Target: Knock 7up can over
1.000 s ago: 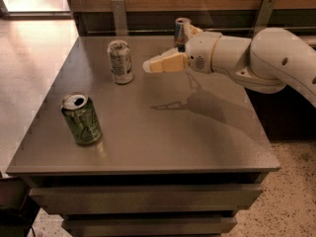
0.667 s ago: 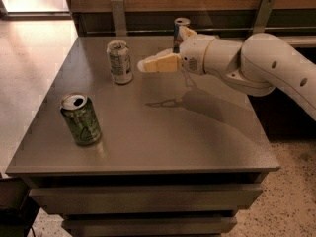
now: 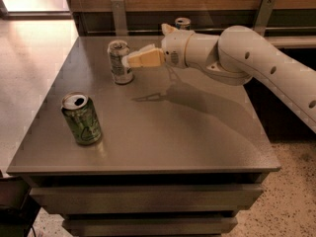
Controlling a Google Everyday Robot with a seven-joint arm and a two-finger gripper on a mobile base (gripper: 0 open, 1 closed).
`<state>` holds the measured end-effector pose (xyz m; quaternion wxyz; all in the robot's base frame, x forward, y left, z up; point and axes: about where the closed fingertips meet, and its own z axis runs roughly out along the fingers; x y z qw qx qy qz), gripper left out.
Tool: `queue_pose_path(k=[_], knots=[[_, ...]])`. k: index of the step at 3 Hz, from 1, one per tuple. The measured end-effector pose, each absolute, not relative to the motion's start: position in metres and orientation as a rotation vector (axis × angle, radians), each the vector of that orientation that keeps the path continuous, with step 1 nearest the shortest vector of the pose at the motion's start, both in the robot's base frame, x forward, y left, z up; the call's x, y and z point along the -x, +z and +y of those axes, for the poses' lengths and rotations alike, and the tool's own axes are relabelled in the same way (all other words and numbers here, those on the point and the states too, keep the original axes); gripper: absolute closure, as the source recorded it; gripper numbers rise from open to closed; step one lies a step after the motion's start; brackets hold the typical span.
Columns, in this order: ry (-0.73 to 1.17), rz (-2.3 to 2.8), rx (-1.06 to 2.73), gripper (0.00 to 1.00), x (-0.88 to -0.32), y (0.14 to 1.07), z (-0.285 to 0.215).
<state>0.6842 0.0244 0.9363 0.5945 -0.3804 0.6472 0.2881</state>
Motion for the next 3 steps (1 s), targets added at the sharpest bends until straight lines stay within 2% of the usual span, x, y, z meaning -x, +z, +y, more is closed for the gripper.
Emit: queue_pose_path(k=[3], knots=[[0.782,1.469,0.919,0.00,-0.704,0.909,0.078]])
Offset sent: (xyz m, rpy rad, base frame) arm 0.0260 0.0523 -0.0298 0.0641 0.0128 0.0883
